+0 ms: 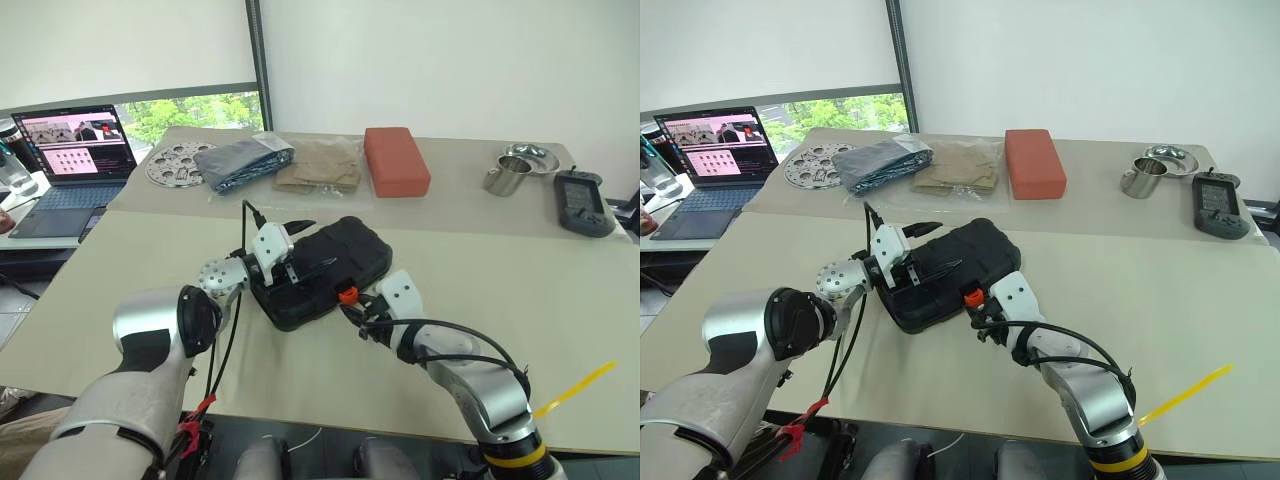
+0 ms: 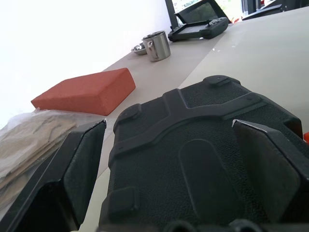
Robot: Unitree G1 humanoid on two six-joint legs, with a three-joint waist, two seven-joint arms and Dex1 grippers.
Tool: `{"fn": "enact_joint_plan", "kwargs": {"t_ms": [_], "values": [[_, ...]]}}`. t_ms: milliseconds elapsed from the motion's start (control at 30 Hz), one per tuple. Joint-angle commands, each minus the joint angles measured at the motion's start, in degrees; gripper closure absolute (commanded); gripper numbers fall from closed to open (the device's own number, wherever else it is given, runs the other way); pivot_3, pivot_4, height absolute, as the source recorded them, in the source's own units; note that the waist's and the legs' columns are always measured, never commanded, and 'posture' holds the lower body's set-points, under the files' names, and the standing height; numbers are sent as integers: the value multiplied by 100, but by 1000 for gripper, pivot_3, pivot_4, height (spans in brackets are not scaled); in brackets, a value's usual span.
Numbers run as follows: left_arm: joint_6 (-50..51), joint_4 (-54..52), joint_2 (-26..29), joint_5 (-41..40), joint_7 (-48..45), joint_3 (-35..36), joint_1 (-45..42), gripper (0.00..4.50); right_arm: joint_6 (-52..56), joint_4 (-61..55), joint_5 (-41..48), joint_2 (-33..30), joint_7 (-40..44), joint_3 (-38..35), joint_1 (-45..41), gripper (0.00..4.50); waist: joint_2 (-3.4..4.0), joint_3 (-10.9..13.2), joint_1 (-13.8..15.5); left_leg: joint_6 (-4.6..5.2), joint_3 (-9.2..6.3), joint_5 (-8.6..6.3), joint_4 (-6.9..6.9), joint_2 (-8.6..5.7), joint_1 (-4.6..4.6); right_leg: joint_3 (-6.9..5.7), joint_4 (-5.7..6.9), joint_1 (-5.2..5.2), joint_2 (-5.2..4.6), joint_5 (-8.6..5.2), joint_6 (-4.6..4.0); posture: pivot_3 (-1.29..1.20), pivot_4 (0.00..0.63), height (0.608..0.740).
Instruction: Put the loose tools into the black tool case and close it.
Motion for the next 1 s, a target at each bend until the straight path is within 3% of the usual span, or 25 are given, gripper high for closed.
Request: {"fn": "enact_joint_plan", "kwargs": {"t_ms": [33, 233, 267, 333, 733, 833, 1000], "values": [[97, 179, -56, 108, -23, -152, 193, 0, -69, -105, 3, 133, -49, -42, -326, 3319, 0, 0, -9, 0, 0, 0, 1, 0, 0, 0, 0, 0, 0, 0, 0, 0, 150, 740], [87, 179, -93, 102, 8, -148, 209, 0, 40, -20, 63, 202, -1, -21, -445, 3319, 0, 0, -29, 0, 0, 0, 1, 1, 2, 0, 4, -1, 1, 0, 0, 0, 150, 740], [89, 179, -105, 101, 13, -145, 212, 0, 46, -35, 72, 212, -6, -43, -431, 2318, 0, 0, -33, 0, 0, 0, 1, 1, 2, 0, 5, -1, 1, 0, 0, 0, 150, 740], [93, 179, -119, 97, 19, -141, 217, 0, 69, -79, 89, 202, -4, -107, -387, 1815, 0, 0, -49, 0, -2, 0, 1, 2, 5, 1, 6, 0, 2, 0, 0, 0, 150, 740], [100, 179, -150, 83, 33, -142, 247, 0, 425, -597, 356, -250, 220, -489, 45, 1815, 0, -2, -23, 0, -6, 0, -2, 0, 4, 1, 2, 1, 1, 0, 0, 0, 150, 740], [105, 179, -154, 80, 32, -141, 245, 0, 392, -574, 342, -320, 264, -453, 41, 2456, -1, -1, -23, 0, -6, 0, -1, 0, 4, 1, 1, 1, 1, 0, 0, 0, 150, 740], [100, 179, -156, 81, 25, -131, 255, 0, 364, -465, 294, -173, 199, -322, -147, 4086, -1, -2, -24, 0, -7, 0, -2, 0, 4, 1, 0, 1, 1, -1, 1, 0, 150, 740]]}}
